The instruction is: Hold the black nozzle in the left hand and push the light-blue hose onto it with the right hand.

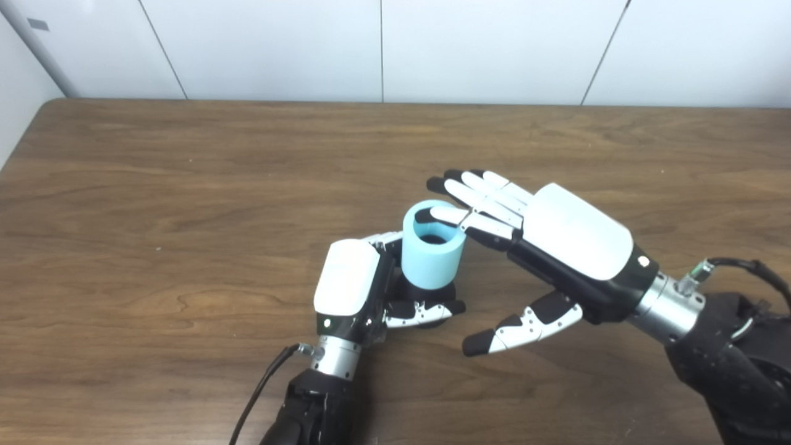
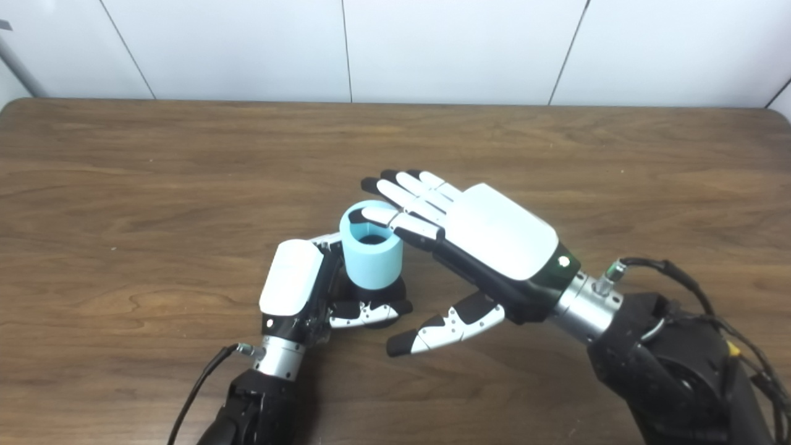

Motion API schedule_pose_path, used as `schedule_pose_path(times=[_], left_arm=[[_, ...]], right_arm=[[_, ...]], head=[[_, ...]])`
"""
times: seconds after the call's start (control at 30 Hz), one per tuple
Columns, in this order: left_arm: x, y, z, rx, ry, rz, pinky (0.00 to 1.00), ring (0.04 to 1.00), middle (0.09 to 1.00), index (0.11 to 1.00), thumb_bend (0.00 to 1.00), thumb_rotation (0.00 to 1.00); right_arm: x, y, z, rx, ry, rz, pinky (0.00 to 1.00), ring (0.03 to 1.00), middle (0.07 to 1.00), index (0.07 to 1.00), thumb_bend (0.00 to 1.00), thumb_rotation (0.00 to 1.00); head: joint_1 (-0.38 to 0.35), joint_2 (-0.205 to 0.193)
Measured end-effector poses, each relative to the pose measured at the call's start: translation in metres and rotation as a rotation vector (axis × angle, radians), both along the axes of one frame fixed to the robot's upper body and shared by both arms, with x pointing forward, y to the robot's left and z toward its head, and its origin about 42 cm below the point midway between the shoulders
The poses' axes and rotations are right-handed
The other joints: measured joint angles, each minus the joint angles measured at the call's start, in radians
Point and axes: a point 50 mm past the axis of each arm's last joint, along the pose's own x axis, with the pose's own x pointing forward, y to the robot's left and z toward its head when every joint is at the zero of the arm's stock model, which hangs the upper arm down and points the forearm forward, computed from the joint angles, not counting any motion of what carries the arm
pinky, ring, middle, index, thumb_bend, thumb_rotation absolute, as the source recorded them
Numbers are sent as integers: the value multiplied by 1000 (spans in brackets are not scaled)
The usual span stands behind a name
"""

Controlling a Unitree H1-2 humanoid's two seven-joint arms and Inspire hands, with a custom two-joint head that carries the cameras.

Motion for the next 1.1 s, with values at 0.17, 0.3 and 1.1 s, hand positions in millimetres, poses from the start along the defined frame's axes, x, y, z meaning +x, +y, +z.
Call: schedule_pose_path(times=[0.17, 0.3, 1.1], left_arm=[[0, 0, 0, 0, -1, 0, 442, 493, 454, 504, 522, 0], [0, 0, 0, -2, 1, 0, 442, 491, 462, 499, 522, 0], [0, 0, 0, -15, 9, -1, 432, 478, 462, 495, 523, 0]], right_arm=[[-1, 2, -2, -13, -15, -4, 1000, 1000, 1000, 908, 559, 833], [-2, 4, -4, -32, -24, 3, 996, 1000, 1000, 911, 557, 838], [-4, 8, -9, -25, 16, 11, 936, 978, 985, 908, 548, 865]], head=[[-5, -5], [-2, -3], [2, 3]])
